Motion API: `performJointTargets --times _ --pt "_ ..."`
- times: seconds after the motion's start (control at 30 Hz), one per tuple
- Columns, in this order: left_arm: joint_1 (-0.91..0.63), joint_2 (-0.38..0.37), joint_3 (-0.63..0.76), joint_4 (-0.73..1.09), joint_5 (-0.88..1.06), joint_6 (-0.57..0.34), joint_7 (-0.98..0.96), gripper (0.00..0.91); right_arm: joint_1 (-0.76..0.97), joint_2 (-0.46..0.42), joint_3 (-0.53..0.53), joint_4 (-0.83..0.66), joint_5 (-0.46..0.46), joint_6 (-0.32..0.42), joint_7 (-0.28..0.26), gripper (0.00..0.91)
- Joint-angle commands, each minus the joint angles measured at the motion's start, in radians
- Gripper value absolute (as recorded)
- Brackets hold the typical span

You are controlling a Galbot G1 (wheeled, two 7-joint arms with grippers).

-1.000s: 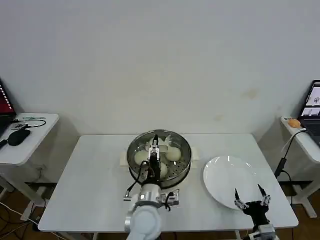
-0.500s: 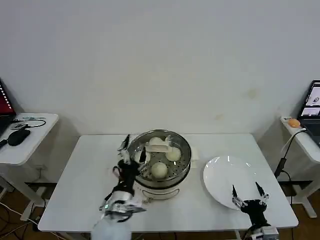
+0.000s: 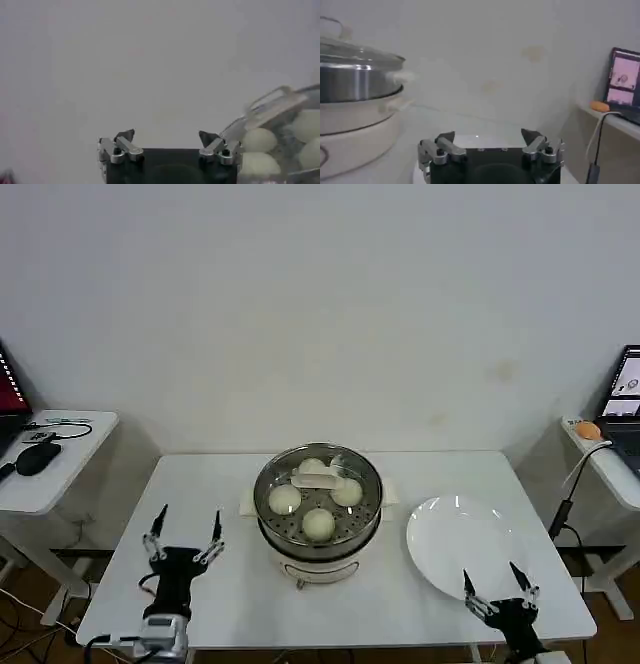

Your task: Take steamed baozi put them in steamer then cover it.

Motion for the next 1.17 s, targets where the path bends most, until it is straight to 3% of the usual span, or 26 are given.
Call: performJointTargets --times 0.03,0.57,0.67,1.17 --pt "0.132 -0.052 -0.058 0.005 -0.135 -0.055 -0.026 0.907 -0.083 -0.044 0.002 0.062 0.051 -0.076 -0.007 0.907" --pt "0.094 -0.049 -0.108 0.085 -0.084 -0.036 0.019 0.907 -0.074 -0.059 -0.055 0.071 0.029 -0.075 -0.009 0.907" --pt "0.101 -0.052 -0.109 0.088 -0.073 -0.051 0.02 0.907 -0.075 -0.055 -0.062 0.079 0.03 -0.054 0.019 0.907" --pt "0.139 -0.053 -0.12 0.099 -0.056 -0.051 0.034 0.907 -0.077 -0.062 -0.078 0.096 0.031 -0.087 0.04 0.907"
